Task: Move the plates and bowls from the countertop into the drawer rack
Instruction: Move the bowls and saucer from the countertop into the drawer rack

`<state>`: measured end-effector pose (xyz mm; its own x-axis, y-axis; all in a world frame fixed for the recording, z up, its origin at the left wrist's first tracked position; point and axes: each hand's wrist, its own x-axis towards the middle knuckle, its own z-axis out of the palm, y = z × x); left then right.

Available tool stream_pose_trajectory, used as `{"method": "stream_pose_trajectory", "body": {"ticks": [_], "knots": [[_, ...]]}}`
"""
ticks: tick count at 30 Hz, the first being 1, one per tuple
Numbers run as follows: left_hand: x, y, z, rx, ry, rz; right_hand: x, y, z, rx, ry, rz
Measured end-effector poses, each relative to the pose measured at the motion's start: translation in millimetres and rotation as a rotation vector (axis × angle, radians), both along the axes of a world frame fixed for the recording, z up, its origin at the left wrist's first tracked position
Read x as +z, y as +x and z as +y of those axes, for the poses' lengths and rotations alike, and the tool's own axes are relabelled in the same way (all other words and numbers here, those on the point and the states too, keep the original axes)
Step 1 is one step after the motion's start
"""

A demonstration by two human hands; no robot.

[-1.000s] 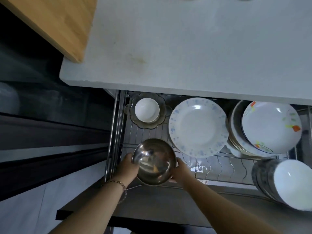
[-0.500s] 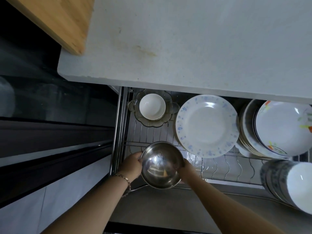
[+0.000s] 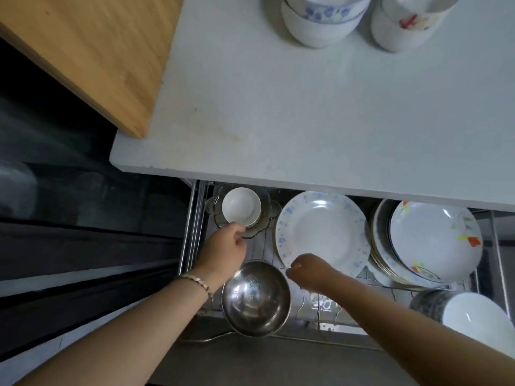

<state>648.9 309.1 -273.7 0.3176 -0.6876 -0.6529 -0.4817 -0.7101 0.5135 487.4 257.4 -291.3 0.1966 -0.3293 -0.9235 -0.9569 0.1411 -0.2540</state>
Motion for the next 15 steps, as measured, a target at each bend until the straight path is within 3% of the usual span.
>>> {"method": "stream_pose_trajectory", "body": {"ticks": [5, 9, 11, 15], "knots": [[81.6, 17.0, -79.4, 0.080, -0.199, 0.077, 98.9, 13.7, -84.4, -0.090, -0.136, -0.158], [121.4, 47.7, -147.9, 0.186, -0.307, 0.102, 157.3, 35.6, -171.5, -0.183, -0.470, -0.185], [130.6, 63.6, -175.4, 0.209, -0.341, 0.092, 174.8, 52.7, -213.0, -0.414, -0.505, -0.244], [134.0, 84.8, -212.9, 0.235, -0.376, 0.085, 184.6, 82.5, -277.4, -1.084, -0.217, -0.507]]}}
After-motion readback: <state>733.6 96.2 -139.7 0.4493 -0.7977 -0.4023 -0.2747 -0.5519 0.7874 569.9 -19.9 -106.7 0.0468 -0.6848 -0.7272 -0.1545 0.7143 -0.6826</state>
